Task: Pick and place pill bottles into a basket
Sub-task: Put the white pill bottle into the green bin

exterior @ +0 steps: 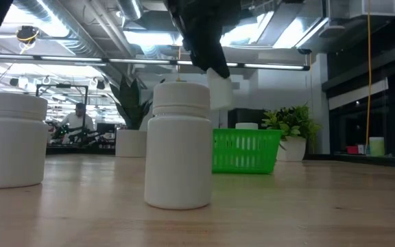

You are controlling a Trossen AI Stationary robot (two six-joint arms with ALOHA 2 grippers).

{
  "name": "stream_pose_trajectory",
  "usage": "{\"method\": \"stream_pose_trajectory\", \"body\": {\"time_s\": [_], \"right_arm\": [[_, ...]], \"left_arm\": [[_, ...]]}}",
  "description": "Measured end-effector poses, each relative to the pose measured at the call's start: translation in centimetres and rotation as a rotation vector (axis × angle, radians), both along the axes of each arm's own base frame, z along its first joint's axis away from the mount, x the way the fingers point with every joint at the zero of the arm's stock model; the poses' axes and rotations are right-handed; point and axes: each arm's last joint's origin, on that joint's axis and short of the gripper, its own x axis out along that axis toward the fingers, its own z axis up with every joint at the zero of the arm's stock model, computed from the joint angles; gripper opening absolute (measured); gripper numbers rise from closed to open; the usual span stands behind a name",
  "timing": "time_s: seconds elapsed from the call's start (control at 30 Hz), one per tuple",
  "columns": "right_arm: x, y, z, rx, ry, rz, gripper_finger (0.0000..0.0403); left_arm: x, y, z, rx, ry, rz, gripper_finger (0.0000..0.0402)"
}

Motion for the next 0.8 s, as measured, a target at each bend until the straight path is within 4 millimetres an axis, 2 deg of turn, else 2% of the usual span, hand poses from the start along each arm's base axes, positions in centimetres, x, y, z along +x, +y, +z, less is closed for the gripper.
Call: {"method": "stream_pose_trajectory", "body": {"time_s": [0.27, 0.8], "right_arm": [[0.1, 0.0, -0.2, -0.001, 0.015, 0.003, 0.0284], [0.1, 0.0, -0.3, -0.003, 0.028, 0.002, 0.0284]], "left_arm": [[-0.1, 0.3, -0.1, 0.007, 0.012, -0.004, 0.0156], [1.5, 1.1, -4.8, -0.036, 0.134, -0.061, 0.0156]]}}
